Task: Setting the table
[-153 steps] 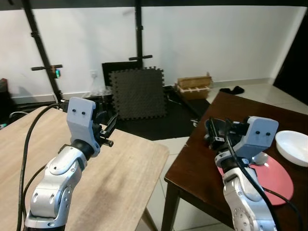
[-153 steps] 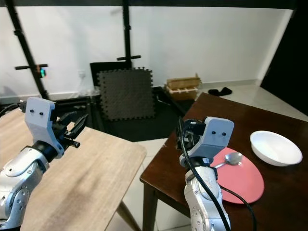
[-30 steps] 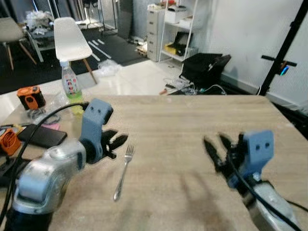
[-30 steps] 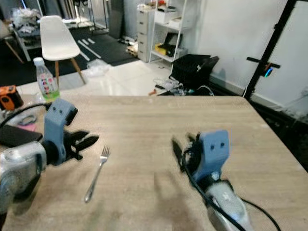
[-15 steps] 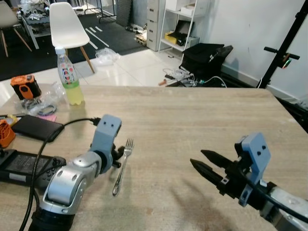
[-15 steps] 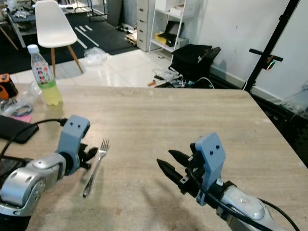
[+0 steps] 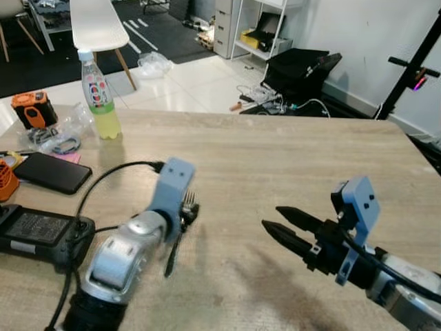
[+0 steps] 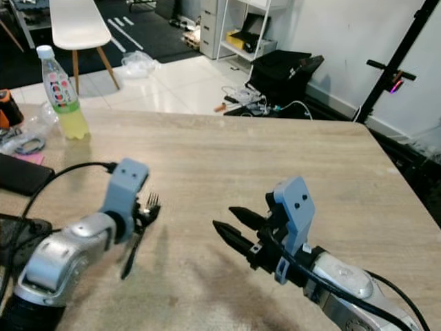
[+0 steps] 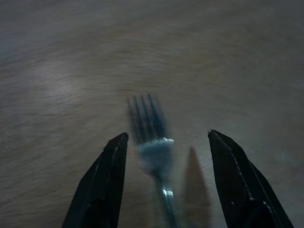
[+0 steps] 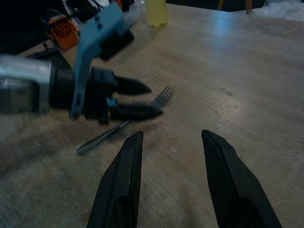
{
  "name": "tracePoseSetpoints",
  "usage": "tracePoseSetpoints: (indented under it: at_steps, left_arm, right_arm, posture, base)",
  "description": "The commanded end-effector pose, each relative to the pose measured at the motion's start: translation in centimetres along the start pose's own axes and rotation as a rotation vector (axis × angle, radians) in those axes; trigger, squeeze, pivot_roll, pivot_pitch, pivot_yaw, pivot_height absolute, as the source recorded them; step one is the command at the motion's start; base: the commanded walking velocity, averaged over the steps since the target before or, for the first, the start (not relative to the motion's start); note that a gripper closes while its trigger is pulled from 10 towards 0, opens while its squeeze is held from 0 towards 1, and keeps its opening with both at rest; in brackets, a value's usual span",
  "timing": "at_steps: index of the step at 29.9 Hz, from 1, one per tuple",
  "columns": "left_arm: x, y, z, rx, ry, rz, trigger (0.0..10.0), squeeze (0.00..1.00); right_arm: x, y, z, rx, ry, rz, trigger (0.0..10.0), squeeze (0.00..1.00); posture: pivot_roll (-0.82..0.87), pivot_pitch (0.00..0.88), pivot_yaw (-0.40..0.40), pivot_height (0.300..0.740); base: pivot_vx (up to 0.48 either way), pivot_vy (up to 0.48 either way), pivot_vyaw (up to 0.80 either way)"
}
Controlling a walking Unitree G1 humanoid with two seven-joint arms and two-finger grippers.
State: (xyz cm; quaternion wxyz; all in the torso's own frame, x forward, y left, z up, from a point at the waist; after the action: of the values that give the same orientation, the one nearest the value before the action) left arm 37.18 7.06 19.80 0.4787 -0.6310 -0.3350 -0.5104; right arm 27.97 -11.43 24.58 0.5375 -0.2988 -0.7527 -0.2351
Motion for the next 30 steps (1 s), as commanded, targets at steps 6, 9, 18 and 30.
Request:
tracePoseSetpoints:
  at_steps: [6, 9, 18, 30]
  left_arm:
    - [-1.8, -1.2, -1.0, 0.044, 0.019, 0.04, 10.0, 0.0]
    - [-1.9, -1.7, 0.0, 0.082, 0.036, 0.034, 10.0, 0.0]
    - [-3.7, -1.7, 2.6, 0.144, -0.025, 0.091, 10.0, 0.0]
    - [-7.0, -1.6, 3.9, 0.165, -0.193, 0.214, 0.0, 0.0]
  right_arm:
    - [0.3, 0.2, 0.9, 0.018, 0.022, -0.013, 10.0, 0.0]
    - [0.1, 0.3, 1.0, 0.018, 0.03, -0.012, 10.0, 0.0]
    - [0.1, 0.9, 1.1, 0.027, 0.041, -0.024, 10.0, 0.0]
    - [0.2, 1.1, 1.1, 0.025, 0.041, -0.033, 10.0, 0.0]
  posture:
    - [0.07, 0.215, 0.069, 0.74]
    - [0.07, 0.213, 0.069, 0.74]
    - [0.09, 0.192, 0.061, 0.74]
    - [0.08, 0.181, 0.064, 0.74]
  base:
    - [0.0, 0.0, 0.0]
    - [0.0, 0.0, 0.0]
    - [0.0, 0.0, 0.0]
    - [0.0, 0.0, 0.0]
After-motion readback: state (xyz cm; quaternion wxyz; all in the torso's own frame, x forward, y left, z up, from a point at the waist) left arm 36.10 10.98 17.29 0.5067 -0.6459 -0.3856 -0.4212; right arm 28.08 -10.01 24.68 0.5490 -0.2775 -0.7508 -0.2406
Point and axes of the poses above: a point about 5 cm out from each wrist's last joint towards the gripper, its own y axis pointing out of the wrist towards the gripper, its own x axis along the axis of the wrist's last joint, z = x × y, the point moved 6 cm from there along y, pointing out of the wrist towards the gripper, and after that the axes turned 14 degrees about -y, right-handed, at the moved point
